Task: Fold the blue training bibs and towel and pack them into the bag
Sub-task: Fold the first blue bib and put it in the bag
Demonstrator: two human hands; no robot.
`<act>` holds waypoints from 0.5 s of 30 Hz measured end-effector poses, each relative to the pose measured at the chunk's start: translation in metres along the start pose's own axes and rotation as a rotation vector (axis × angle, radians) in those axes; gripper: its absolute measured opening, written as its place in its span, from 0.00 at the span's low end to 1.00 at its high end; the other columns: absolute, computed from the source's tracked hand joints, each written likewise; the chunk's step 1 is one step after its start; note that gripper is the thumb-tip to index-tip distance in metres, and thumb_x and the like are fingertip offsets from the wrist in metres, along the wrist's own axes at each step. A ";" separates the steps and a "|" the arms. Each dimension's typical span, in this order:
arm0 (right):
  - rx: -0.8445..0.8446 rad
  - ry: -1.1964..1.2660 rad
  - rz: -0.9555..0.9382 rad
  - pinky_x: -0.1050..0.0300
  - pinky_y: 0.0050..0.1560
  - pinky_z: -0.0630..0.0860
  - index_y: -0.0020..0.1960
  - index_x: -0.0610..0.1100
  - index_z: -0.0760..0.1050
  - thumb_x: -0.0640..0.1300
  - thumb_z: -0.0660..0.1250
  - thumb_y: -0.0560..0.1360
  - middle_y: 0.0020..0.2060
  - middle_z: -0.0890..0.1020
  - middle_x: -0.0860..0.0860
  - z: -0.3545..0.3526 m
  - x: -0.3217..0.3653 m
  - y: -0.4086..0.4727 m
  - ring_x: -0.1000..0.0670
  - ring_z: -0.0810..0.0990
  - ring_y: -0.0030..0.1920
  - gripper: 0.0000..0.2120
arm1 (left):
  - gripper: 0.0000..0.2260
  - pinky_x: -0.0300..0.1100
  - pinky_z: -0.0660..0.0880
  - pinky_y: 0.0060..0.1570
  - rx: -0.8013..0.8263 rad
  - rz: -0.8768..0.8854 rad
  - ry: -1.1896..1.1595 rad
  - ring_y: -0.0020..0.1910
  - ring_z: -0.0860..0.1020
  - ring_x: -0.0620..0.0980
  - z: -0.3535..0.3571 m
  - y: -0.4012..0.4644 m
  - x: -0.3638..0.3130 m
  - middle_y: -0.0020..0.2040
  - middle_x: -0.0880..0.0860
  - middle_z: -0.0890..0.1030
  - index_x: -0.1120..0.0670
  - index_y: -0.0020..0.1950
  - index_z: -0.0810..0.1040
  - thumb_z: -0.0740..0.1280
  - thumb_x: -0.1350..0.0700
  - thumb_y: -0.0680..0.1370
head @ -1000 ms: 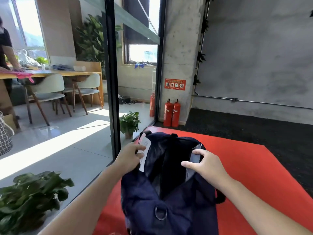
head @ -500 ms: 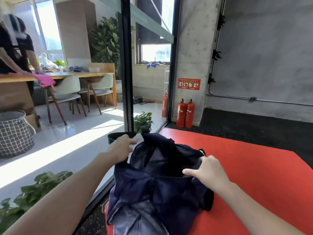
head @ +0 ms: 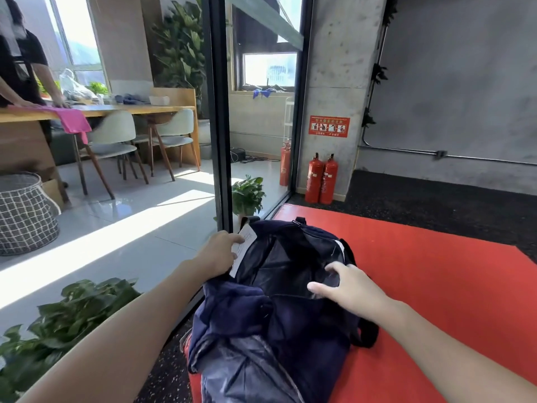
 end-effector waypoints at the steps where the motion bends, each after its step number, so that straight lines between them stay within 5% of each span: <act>1: -0.029 0.030 -0.015 0.48 0.63 0.74 0.71 0.58 0.67 0.78 0.63 0.65 0.60 0.73 0.52 0.000 0.001 0.000 0.49 0.75 0.62 0.40 | 0.21 0.46 0.68 0.64 -0.004 0.001 -0.002 0.65 0.72 0.58 -0.001 -0.002 0.000 0.65 0.56 0.74 0.50 0.73 0.74 0.68 0.60 0.80; 5: -0.140 0.107 -0.098 0.48 0.64 0.73 0.73 0.61 0.65 0.73 0.62 0.73 0.64 0.71 0.53 -0.007 0.005 -0.010 0.49 0.75 0.64 0.33 | 0.20 0.47 0.67 0.67 -0.015 -0.002 -0.023 0.66 0.72 0.58 -0.008 -0.013 -0.002 0.66 0.58 0.75 0.52 0.73 0.74 0.68 0.57 0.80; 10: -0.241 0.179 -0.166 0.49 0.61 0.75 0.70 0.60 0.69 0.69 0.63 0.75 0.61 0.72 0.57 -0.024 0.000 -0.039 0.53 0.78 0.55 0.26 | 0.14 0.48 0.74 0.57 -0.161 -0.016 -0.003 0.58 0.76 0.55 -0.026 -0.044 -0.018 0.62 0.54 0.78 0.50 0.67 0.79 0.65 0.55 0.81; 15: -0.233 0.187 -0.110 0.49 0.60 0.76 0.70 0.56 0.70 0.68 0.63 0.75 0.55 0.74 0.57 -0.037 -0.040 -0.085 0.53 0.78 0.52 0.28 | 0.15 0.52 0.74 0.62 -0.293 0.120 0.050 0.64 0.74 0.56 -0.030 -0.081 -0.087 0.65 0.52 0.77 0.48 0.66 0.80 0.67 0.54 0.80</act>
Point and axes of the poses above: each hand's wrist, its own y-axis towards the middle knuckle, its own z-axis out of the palm, x = y × z, the point moved 6 cm from there along y, towards the middle knuckle
